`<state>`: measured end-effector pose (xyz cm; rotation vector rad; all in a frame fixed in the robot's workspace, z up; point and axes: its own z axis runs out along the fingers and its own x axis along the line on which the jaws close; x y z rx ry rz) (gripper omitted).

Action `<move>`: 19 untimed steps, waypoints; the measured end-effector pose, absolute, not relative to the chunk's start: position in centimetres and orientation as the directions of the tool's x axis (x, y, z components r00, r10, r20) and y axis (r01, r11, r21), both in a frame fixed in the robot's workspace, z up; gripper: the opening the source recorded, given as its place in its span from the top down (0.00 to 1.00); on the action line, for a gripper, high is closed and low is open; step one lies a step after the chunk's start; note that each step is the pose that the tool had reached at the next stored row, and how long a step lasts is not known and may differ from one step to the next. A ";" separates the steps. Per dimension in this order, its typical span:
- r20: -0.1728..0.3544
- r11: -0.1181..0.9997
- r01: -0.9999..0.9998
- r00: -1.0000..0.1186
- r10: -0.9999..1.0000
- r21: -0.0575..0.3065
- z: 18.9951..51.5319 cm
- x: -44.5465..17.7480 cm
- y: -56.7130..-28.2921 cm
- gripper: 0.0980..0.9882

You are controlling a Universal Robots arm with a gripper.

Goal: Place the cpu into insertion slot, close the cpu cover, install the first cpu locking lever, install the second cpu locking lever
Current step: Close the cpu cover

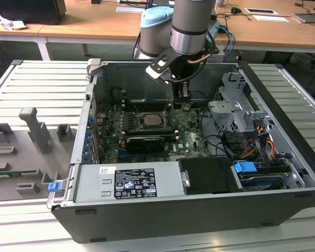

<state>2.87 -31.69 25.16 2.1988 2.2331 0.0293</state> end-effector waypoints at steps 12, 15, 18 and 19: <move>0.008 0.015 0.999 -0.016 1.000 0.029 24.0 -0.5 -31.6 0.99; 0.008 0.015 0.999 -0.016 1.000 0.029 23.4 -0.8 -31.6 0.99; 0.007 0.016 0.999 -0.016 1.000 0.029 23.2 -1.4 -31.5 0.99; 0.008 0.016 0.999 -0.016 1.000 0.029 23.2 -1.6 -31.5 0.99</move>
